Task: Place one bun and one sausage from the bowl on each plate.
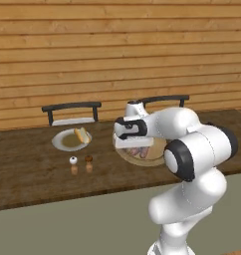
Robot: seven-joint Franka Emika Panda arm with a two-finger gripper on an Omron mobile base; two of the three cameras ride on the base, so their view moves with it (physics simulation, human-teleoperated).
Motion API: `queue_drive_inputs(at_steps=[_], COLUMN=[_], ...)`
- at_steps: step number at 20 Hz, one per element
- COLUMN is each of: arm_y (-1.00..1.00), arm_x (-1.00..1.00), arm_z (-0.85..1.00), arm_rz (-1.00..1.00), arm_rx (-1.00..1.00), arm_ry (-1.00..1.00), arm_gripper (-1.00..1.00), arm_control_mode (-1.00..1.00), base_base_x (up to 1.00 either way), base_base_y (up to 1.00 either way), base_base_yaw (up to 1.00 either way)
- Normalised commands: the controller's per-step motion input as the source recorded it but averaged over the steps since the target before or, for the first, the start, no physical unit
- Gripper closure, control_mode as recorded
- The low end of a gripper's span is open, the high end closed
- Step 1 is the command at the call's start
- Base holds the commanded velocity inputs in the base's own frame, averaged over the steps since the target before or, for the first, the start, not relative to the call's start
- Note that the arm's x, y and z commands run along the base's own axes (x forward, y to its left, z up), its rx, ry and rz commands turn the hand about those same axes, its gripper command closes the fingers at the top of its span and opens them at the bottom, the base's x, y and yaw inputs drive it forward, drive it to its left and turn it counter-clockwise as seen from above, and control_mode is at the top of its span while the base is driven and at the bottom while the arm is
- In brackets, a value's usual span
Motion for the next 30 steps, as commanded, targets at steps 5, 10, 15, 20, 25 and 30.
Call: queue_drive_inputs(at_steps=[5, 10, 15, 20, 25, 30], arm_y=[0.0, -0.01, -0.06, -0.61, -1.0, -1.0], arm_x=[-0.01, 0.0, 0.09, 0.03, -0.13, -0.25], arm_z=[-0.33, 0.1, 0.94, 0.8, 0.04, -0.23], arm_rz=[0.0, 0.0, 0.04, 0.09, 0.06, 0.12], arm_rx=[0.0, 0.0, 0.0, 0.0, 0.02, 0.06], arm_ry=[0.08, 0.01, 0.01, 0.0, -0.01, -0.07], arm_gripper=[1.0, 1.0, 1.0, 1.0, 1.0, 1.0], arm_control_mode=[-1.0, -1.0, -1.0, -1.0, -1.0, -1.0], base_base_x=[0.0, 0.0, 0.0, 0.0, 0.0, 0.0], base_base_y=[0.0, 0.0, 0.0, 0.0, 0.0, 0.0], base_base_yaw=[0.0, 0.0, 0.0, 0.0, 0.0, 0.0])
